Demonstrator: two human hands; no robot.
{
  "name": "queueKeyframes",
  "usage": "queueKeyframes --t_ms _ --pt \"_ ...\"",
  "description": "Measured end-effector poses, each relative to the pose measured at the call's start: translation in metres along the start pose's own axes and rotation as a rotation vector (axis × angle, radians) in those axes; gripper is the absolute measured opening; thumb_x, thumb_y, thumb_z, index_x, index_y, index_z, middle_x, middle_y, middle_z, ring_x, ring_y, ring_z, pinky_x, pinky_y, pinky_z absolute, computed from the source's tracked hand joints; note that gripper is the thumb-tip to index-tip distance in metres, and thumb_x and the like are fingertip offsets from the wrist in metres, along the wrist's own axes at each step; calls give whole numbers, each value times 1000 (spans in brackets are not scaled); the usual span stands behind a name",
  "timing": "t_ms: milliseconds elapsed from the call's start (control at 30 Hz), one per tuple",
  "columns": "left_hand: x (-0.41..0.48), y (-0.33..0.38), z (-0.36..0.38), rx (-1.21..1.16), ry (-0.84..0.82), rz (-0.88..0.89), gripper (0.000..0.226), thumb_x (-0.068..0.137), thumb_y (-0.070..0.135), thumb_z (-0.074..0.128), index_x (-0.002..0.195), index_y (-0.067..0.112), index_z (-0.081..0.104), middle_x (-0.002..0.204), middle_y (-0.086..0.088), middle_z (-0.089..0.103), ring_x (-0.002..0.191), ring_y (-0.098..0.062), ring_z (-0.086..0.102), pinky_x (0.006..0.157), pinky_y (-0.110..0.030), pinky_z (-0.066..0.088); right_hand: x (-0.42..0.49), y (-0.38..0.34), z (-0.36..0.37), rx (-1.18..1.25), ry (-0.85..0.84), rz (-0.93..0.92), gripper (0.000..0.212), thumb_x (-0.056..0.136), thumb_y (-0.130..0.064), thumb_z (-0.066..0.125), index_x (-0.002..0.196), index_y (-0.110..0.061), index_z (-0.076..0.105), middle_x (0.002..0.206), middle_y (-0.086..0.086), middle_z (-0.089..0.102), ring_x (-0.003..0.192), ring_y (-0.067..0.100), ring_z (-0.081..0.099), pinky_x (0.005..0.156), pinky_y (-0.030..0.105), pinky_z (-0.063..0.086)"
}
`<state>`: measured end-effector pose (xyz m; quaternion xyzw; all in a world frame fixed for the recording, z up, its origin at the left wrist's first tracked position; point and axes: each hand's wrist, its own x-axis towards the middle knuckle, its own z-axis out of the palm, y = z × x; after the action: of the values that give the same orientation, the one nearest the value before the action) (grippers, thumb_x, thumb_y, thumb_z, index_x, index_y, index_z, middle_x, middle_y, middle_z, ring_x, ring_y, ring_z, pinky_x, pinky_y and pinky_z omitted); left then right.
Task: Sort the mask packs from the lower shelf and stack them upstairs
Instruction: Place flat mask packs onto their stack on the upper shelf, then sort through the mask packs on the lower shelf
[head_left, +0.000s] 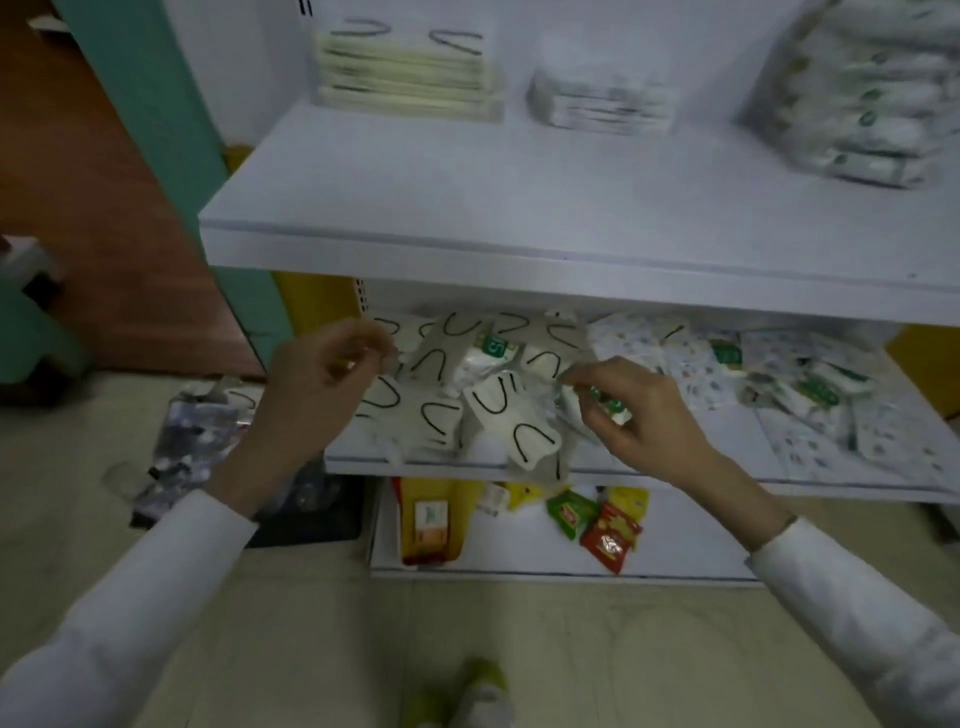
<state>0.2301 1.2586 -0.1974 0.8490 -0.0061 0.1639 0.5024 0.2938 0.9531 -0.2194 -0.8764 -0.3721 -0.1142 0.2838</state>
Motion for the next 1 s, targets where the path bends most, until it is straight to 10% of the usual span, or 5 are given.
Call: queueKeyframes --t_ms 200,300,500,667,1000 --pt "-30 -112 60 -66 60 -459 27 91 -4 51 77 16 63 85 2 70 76 -18 67 66 -19 56 -7 63 111 39 -318 267 32 85 -17 49 105 -10 72 103 10 72 89 28 66 76 29 51" --pt "-51 -157 84 10 -12 -571 17 91 0 53 82 7 65 86 -15 68 83 -34 66 80 -44 56 5 87 167 -22 -457 307 32 91 -9 48 117 -11 67 117 11 67 108 28 60 85 29 45" --pt "-65 -200 101 -10 -11 -684 26 91 -3 51 74 12 63 68 4 66 62 0 63 57 -17 51 64 100 257 -34 -504 362 35 93 -10 45 125 -5 58 111 22 63 102 37 58 82 40 48" --pt "-62 -212 113 -46 -26 -711 26 90 -3 53 73 16 63 74 2 67 59 -4 64 56 -19 51 79 84 302 -144 -435 370 26 93 -23 50 105 -2 62 110 18 60 104 36 54 84 39 42" --pt "-49 -234 129 -267 -76 -852 23 91 1 50 97 21 61 106 -11 61 94 -25 61 76 -34 53 72 70 309 -283 -562 397 61 83 -41 63 132 -13 40 135 10 45 125 31 37 98 38 30"
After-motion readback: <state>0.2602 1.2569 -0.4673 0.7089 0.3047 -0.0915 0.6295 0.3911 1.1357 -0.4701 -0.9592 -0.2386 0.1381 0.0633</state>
